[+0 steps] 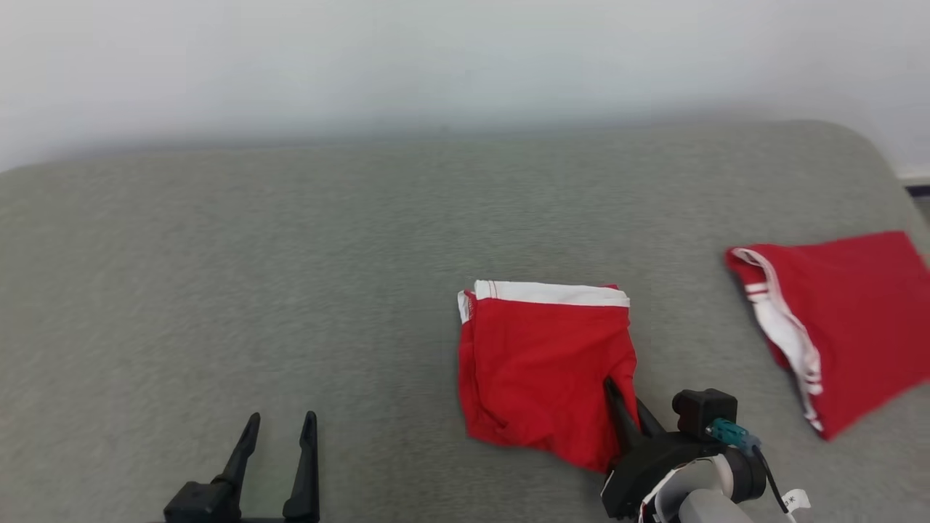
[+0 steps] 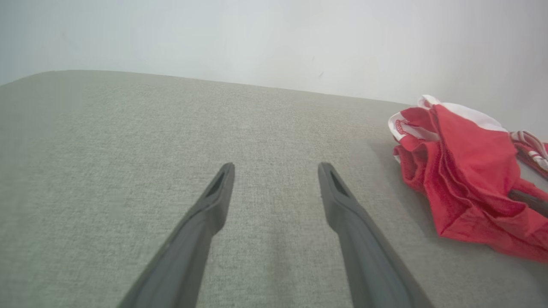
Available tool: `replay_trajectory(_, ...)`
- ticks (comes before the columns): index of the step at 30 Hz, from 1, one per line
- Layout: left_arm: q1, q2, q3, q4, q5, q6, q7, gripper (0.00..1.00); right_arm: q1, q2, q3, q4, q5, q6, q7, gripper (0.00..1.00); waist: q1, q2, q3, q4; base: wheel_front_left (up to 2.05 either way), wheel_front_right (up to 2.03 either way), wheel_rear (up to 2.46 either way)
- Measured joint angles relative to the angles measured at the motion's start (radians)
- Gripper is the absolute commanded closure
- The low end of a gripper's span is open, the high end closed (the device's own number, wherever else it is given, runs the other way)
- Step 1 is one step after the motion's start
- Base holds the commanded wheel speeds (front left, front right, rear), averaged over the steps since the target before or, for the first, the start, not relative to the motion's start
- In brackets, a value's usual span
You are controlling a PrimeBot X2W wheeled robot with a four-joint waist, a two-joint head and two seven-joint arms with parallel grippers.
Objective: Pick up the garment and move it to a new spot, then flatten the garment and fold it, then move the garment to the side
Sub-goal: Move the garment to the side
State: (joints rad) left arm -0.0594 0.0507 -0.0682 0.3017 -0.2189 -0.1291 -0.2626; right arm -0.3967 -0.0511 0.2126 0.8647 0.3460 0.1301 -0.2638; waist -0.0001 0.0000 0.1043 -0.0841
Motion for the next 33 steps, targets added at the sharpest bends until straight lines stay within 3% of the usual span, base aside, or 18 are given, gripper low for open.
replay_trajectory(19, -0.052, -0.001, -0.030, -0.004, 0.031, -0.002, 0.000, 0.00, 0.011, -0.001, 0.061, -0.075, 0.060, 0.000, 0.000, 1.00, 0.0000, 0.0000, 0.017, -0.337, 0.00, 0.00, 0.00)
replay_trajectory(26, -0.066, -0.001, -0.053, 0.003, 0.034, -0.002, 0.000, 0.00, -0.016, -0.001, 0.070, -0.108, 0.019, 0.000, 0.000, 1.00, 0.0001, 0.0000, 0.060, -0.376, 0.00, 0.00, 0.00)
replay_trajectory(33, -0.076, 0.000, -0.072, 0.009, 0.036, -0.002, 0.000, 0.00, -0.125, -0.023, 0.065, -0.107, -0.086, 0.000, 0.000, 1.00, 0.0001, 0.0000, 0.087, -0.361, 0.00, 0.00, 0.00)
